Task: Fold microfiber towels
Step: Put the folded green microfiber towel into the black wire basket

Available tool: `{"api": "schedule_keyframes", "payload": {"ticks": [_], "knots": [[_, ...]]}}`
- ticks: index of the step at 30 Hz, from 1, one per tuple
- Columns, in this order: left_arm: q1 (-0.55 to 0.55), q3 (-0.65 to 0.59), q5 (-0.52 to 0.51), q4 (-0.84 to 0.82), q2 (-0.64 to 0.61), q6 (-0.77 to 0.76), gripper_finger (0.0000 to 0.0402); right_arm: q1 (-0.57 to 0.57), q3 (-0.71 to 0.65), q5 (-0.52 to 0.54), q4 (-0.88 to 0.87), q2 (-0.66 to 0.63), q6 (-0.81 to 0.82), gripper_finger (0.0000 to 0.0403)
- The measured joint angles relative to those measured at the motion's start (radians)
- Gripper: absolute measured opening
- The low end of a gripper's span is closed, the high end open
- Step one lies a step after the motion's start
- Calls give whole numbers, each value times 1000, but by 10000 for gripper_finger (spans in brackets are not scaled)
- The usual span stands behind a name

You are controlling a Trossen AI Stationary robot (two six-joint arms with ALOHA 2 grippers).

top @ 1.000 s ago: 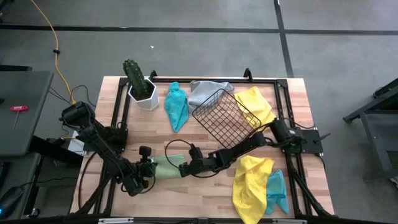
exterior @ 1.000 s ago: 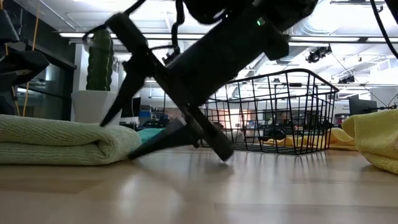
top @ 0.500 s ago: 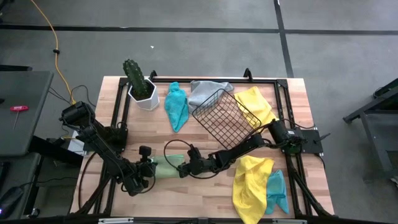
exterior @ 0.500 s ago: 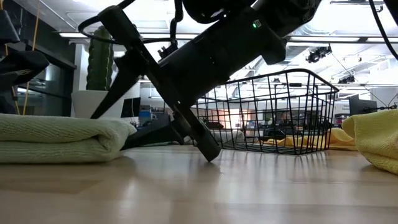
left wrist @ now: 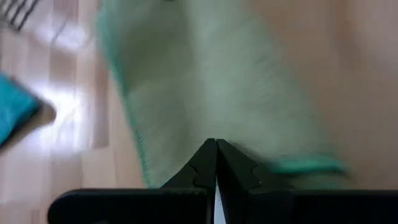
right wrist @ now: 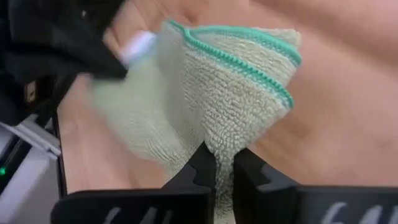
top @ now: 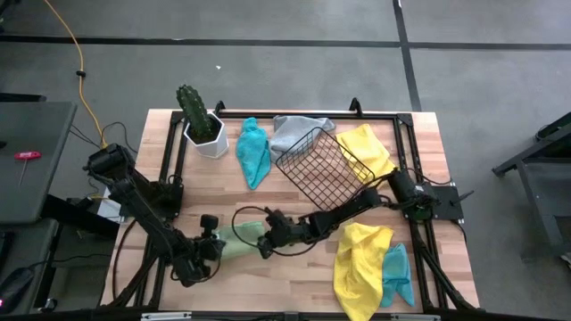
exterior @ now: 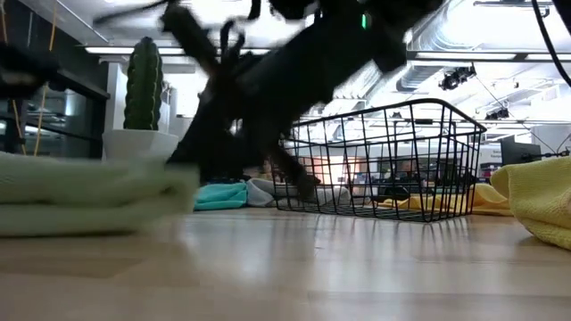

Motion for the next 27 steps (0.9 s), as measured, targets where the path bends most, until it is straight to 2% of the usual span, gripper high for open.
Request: {"api": "schedule_keyframes", "payload": {"ticks": [3,10,15,21,24,27], "knots": [[-42,50,-39,-29,-40,12,0,-15,5,1,-146,-102,-88,4],[-154,85,-227,-13,-136,11,0,-60,5,57,-515,-377,-364,2],[-172,85,-263,-17,-151,-4,0,-144,5,47,-668,-531,-460,1],[-155,82,-250,-17,-149,-6,0,-289,5,-62,-824,-579,-521,1],[-149,82,-243,-19,-148,-5,0,-344,5,-116,-830,-567,-595,1],[-149,82,-242,-19,-148,-3,0,-374,5,-108,-809,-558,-700,0]]}}
